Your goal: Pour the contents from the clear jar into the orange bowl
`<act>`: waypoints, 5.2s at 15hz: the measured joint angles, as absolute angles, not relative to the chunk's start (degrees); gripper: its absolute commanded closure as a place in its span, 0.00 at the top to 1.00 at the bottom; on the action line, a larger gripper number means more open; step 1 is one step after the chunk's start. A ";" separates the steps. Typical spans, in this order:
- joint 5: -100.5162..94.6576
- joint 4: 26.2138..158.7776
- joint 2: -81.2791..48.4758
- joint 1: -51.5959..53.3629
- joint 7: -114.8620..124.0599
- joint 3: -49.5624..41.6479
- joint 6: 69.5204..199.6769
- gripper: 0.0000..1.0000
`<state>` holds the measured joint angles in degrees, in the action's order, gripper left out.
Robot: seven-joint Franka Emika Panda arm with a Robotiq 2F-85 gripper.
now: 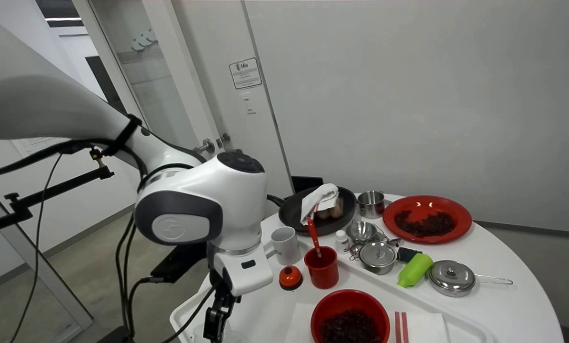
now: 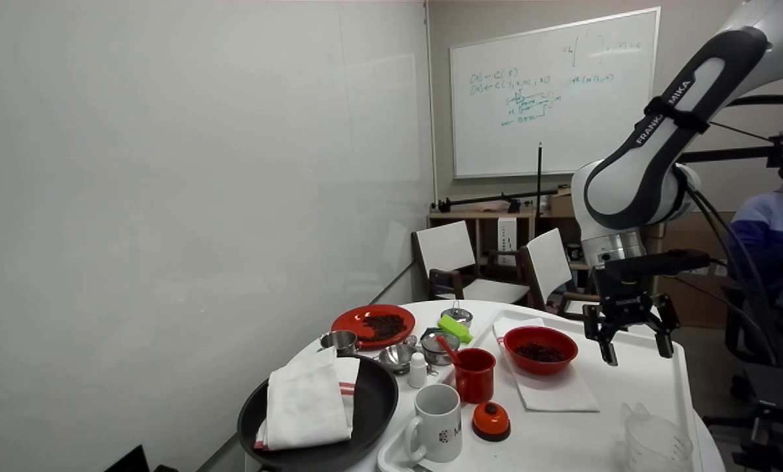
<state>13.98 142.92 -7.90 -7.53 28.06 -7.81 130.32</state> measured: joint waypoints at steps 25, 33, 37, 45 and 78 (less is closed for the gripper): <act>18.24 146.20 -15.60 -5.28 21.01 -3.30 144.89 1.00; 23.87 146.28 -17.01 -5.32 20.97 -2.98 146.95 0.86; 25.91 146.29 -17.29 -5.39 20.97 -2.92 147.38 0.51; 27.03 146.29 -17.81 -5.63 20.97 -2.88 147.59 0.11; -4.45 114.56 -13.93 -6.78 16.12 -9.24 129.04 0.11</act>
<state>-4.45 114.56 -13.93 -6.78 16.12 -9.24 129.04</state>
